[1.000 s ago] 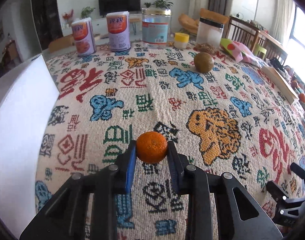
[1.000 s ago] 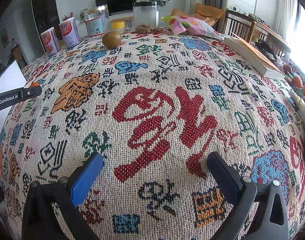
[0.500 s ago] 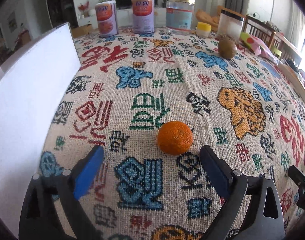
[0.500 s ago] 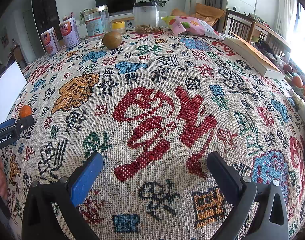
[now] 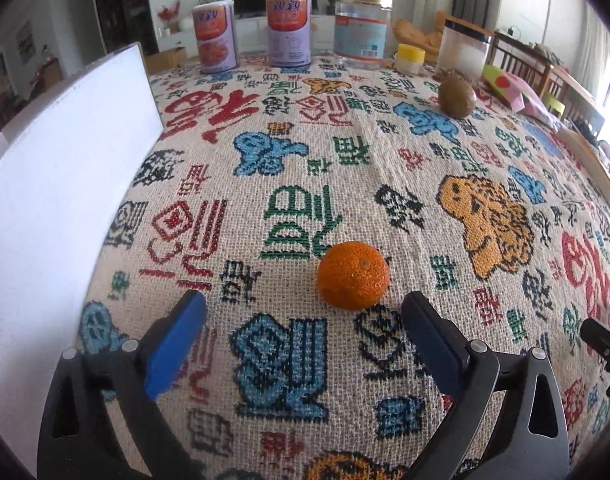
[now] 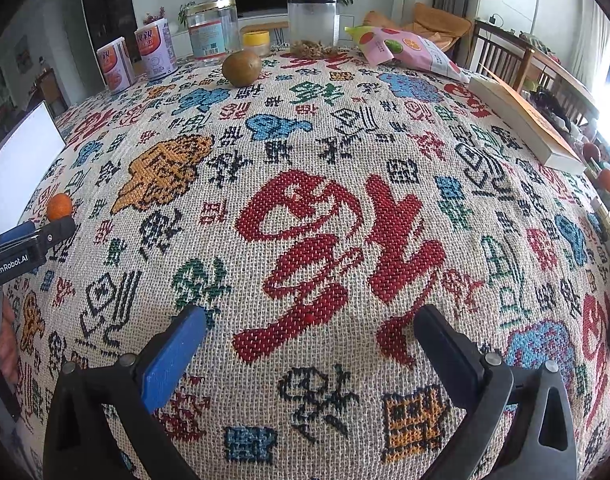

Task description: Organize fruits

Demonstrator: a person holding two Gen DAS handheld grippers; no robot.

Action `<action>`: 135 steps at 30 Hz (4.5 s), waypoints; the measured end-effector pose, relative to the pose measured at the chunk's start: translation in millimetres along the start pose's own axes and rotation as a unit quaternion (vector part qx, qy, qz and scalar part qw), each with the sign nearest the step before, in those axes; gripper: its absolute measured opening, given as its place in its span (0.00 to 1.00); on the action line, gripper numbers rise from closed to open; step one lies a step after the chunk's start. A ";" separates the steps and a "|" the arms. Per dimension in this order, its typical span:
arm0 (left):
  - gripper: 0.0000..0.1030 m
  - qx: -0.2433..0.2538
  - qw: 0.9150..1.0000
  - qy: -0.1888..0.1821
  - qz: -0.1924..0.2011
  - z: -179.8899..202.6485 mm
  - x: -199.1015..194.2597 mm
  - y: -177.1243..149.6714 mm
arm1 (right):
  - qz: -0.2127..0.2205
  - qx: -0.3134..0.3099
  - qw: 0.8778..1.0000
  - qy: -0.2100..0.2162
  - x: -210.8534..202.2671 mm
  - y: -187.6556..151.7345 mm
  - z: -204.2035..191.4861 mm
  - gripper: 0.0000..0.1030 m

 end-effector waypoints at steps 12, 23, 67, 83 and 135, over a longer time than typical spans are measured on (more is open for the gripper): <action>0.98 -0.001 1.000 0.002 0.000 -0.5 0.8 0.4 | 0.055 0.021 0.990 0.126 74.7 197.0 -32.0 0.95; 0.98 -0.001 1.000 0.002 -0.001 -0.9 1.1 0.4 | 0.025 0.135 0.972 0.189 134.0 232.4 -39.0 0.48; 0.98 -0.003 1.000 0.000 0.000 -0.9 1.1 -0.3 | 0.025 0.017 0.999 -0.010 -8.4 -22.9 -35.2 1.00; 0.94 0.015 0.995 -0.100 0.018 8.1 -9.2 -2.3 | 0.028 0.020 0.999 -0.003 -10.4 -23.3 -34.3 1.00; 0.62 -0.320 0.945 -0.018 -0.062 -303.7 -154.4 -86.7 | -0.062 -0.242 0.920 0.303 -99.6 16.1 -437.5 0.63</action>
Point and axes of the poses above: each gripper's, at about its wrist camera, not at the fingertips, and x roughly the way its jaws point, z to its right, y to its top, the point moved 4 cm from there along x, roughly the way its jaws point, and after that the axes turned 3 degrees about y, right-handed, at the moved point
